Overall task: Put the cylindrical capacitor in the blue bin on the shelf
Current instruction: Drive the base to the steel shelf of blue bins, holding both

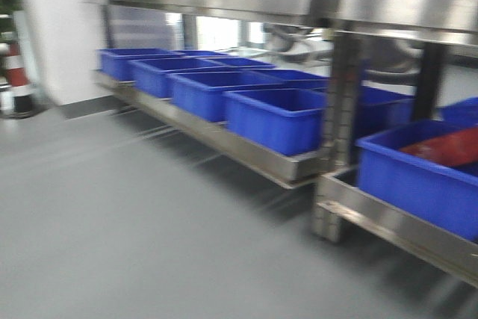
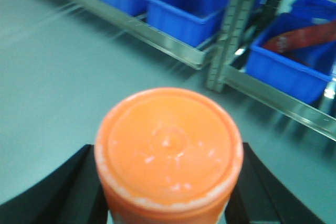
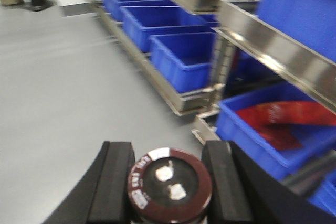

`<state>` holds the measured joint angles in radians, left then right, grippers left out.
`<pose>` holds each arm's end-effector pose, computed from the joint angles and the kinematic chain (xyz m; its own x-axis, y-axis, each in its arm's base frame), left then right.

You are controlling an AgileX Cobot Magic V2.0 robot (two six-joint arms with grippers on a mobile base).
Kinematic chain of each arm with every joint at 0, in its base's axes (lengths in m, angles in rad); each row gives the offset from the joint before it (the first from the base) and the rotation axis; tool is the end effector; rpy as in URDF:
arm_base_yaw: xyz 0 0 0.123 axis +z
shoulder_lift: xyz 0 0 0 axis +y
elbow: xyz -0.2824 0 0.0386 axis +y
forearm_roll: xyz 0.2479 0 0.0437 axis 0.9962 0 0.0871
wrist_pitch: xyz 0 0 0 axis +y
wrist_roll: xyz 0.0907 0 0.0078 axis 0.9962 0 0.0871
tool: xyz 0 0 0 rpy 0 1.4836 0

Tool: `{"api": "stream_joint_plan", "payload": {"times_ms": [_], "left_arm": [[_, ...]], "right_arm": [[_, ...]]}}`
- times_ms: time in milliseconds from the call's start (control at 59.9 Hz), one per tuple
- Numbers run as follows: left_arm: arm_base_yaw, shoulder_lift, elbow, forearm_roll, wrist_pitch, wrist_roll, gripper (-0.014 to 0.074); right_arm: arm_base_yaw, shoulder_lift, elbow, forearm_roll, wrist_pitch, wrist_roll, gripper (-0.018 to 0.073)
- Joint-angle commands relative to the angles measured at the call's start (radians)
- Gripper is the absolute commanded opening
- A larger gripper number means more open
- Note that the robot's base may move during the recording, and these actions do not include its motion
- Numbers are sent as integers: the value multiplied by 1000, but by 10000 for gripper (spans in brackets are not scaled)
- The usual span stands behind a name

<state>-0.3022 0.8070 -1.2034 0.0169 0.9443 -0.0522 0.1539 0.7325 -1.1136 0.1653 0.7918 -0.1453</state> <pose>0.1205 -0.0363 0.4491 -0.4361 0.0917 -0.8952 0.2677 0.9630 -0.0318 0.1126 0.0283 0.4450 -0.3001 -0.0753 -0.9509 -0.2709 0.9626 0.0092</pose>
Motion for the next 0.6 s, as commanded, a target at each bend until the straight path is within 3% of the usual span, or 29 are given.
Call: {"api": "stream_joint_plan", "payload": {"times_ms": [0,585], "left_arm": [[-6,-2,-6,-3,-20,4,-111],[-6,-2,-6,-3,-20,4,-111]], "right_arm": [[0,-6,1,-5,-22,-2,-130],[0,-6,1,-5,-22,-2,-130]]}}
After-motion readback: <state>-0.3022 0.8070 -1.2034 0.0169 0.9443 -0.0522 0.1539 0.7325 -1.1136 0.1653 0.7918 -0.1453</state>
